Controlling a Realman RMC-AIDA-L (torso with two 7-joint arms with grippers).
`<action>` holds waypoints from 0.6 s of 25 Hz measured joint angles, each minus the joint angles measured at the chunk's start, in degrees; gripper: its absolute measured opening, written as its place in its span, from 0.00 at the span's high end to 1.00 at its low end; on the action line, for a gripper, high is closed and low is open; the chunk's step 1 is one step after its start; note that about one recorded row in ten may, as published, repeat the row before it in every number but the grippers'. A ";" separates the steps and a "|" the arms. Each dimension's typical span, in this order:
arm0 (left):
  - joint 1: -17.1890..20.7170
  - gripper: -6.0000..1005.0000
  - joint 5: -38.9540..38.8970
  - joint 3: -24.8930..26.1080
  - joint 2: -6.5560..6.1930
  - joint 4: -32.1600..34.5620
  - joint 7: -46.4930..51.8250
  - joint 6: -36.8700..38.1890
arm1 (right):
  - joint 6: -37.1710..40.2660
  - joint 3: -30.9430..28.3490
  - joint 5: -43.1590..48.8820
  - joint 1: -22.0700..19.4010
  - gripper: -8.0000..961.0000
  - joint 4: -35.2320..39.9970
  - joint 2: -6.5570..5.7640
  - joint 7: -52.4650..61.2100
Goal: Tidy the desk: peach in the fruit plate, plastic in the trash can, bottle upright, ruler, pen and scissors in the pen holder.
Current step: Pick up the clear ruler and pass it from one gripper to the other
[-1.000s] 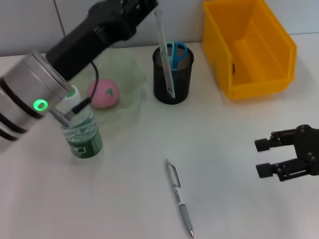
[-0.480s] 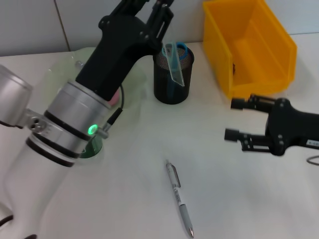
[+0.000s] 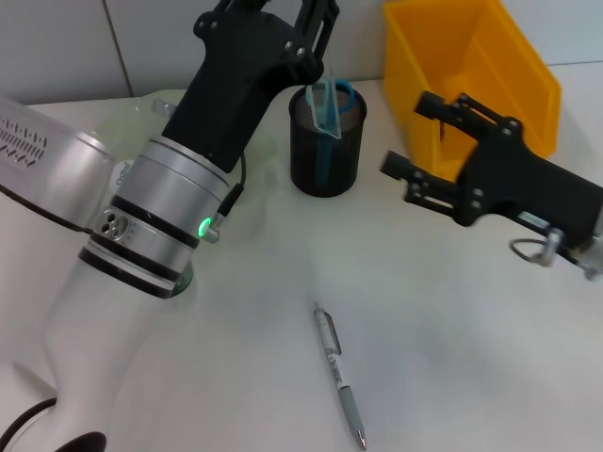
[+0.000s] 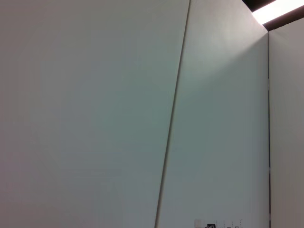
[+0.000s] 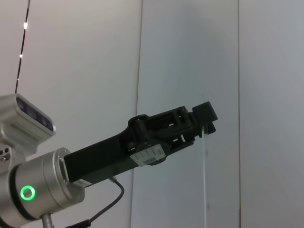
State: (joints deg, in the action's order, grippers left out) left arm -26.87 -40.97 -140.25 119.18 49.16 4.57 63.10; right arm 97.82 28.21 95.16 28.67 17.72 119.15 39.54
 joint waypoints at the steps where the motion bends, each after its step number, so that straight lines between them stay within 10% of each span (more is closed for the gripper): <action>1: -0.19 0.55 -0.61 -0.10 0.00 0.04 -0.61 0.02 | -0.30 -0.19 -0.24 0.76 0.18 -1.23 0.05 -1.22; 15: -1.19 0.53 -3.30 -1.30 0.00 0.02 -6.03 0.58 | -4.77 -1.07 -10.60 8.84 0.18 -18.38 0.55 -18.60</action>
State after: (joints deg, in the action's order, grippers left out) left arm -28.06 -44.28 -141.55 119.18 49.17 -1.45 63.68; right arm 93.05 27.15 84.56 37.51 -0.66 119.70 20.94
